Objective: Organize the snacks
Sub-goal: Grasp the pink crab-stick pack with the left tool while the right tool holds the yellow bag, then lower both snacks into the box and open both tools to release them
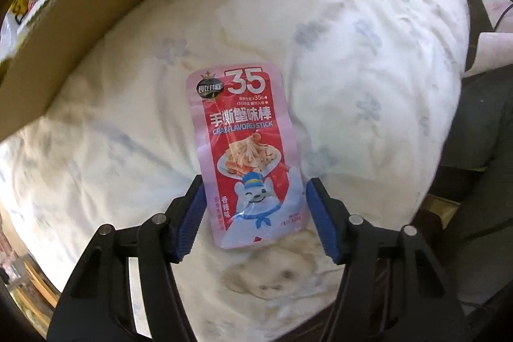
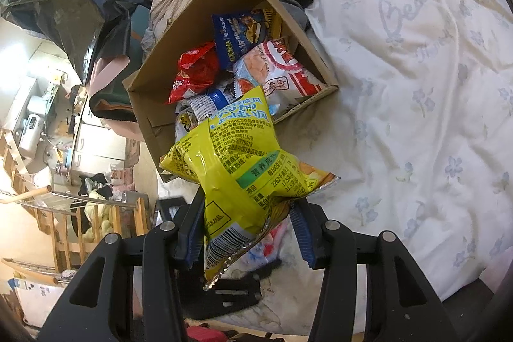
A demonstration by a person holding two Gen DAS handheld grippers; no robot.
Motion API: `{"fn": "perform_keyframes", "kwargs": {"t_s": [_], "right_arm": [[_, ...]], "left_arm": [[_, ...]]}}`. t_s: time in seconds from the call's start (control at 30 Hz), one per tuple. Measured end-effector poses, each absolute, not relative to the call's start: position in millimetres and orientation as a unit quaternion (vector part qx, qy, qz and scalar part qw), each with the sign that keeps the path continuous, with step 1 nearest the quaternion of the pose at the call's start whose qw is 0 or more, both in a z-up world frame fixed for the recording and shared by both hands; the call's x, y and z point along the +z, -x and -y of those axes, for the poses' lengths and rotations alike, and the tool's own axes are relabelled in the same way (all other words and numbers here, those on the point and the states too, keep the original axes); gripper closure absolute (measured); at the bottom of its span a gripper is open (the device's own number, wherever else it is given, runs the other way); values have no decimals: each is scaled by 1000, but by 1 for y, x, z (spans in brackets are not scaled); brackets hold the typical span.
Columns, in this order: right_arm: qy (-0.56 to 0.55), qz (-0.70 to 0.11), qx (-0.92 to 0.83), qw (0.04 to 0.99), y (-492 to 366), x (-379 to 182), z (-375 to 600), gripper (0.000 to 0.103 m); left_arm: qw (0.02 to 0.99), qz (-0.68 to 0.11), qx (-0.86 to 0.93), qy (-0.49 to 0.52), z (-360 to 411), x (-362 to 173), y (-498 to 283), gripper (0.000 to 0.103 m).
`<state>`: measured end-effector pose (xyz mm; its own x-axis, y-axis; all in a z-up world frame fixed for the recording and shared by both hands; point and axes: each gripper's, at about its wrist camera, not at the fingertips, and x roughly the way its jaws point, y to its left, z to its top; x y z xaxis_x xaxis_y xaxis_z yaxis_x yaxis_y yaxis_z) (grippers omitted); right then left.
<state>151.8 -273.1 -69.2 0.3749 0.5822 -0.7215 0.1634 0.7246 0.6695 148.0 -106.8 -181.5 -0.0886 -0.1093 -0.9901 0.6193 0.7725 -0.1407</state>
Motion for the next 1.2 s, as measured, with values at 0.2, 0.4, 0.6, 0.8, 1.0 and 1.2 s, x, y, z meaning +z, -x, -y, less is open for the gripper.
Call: {"fn": "perform_keyframes", "kwargs": {"t_s": [0.2,0.4,0.6,0.8,1.0,1.2], "right_arm": [[-350,-529,145,759,-149,-62,276,52],[-354,-533,138,756,-149,-65,279,52],[-350,-531,131,761,-151,-63,282,52],[-348,-533,131,760,-151,-65,281,52],[-348,-534,134,759,-151,-64,279,52],[-333,-528,139,769,-159,-54,270,52]], "left_arm": [[665,-672,-256,-200,109,-190,-120,41],[679,-670,-230,-193,112,-200,-141,36],[698,-661,-214,-174,120,-197,-155,50],[717,-648,-211,-144,98,-146,-162,61],[759,-618,-185,-92,72,-91,-155,63],[818,-552,-161,-23,40,-21,-169,63]]}}
